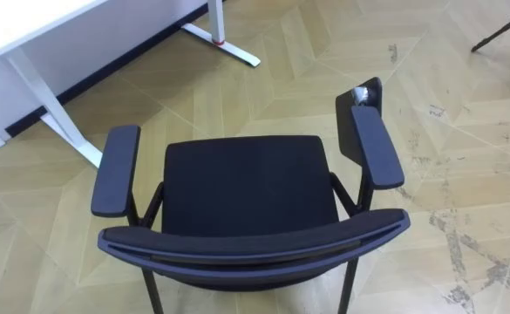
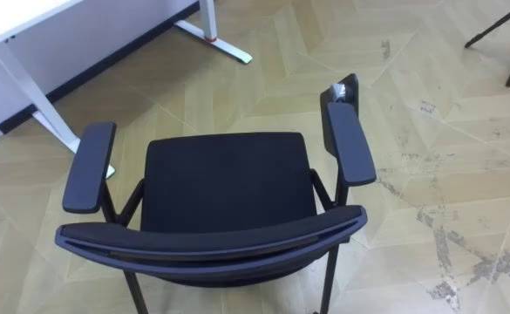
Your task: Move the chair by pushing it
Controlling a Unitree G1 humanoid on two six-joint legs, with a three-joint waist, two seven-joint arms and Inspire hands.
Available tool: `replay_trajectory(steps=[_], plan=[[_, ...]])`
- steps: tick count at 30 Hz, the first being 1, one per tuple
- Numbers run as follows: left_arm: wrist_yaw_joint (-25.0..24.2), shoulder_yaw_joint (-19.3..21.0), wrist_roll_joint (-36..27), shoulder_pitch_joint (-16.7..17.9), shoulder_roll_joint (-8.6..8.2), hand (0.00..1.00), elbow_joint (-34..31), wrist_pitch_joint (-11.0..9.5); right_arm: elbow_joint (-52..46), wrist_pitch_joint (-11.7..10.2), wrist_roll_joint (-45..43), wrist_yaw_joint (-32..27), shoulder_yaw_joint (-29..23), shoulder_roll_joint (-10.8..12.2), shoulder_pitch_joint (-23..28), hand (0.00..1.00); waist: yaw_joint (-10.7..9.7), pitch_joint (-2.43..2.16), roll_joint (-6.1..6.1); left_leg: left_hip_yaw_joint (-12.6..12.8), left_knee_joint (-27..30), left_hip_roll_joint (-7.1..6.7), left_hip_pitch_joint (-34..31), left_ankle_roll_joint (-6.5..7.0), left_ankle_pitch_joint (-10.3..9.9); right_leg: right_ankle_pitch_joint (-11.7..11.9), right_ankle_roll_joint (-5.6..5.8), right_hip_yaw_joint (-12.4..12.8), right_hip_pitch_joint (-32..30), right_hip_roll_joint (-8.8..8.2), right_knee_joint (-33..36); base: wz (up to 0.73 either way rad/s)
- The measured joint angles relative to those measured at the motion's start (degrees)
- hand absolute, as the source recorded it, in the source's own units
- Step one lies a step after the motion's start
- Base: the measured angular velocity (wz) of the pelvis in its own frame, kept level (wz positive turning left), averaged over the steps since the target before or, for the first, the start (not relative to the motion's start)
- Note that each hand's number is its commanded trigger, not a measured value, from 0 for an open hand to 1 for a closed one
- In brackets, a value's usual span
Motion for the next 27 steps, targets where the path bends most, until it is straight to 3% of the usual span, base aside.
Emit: replay_trajectory(steps=[27], plan=[[1.9, 1.3, 1.7, 0.1, -0.09, 0.0, -0.1, 0.9, -0.3, 0.5, -2.2, -1.3, -2.2, 0.2, -0.2, 0.0, 0.0, -0.14, 0.03, -0.4, 0.0, -0.11, 0.0, 0.0, 0.0, 0.0, 0.0, 0.0, 0.0, -0.09, -0.1, 0.0]])
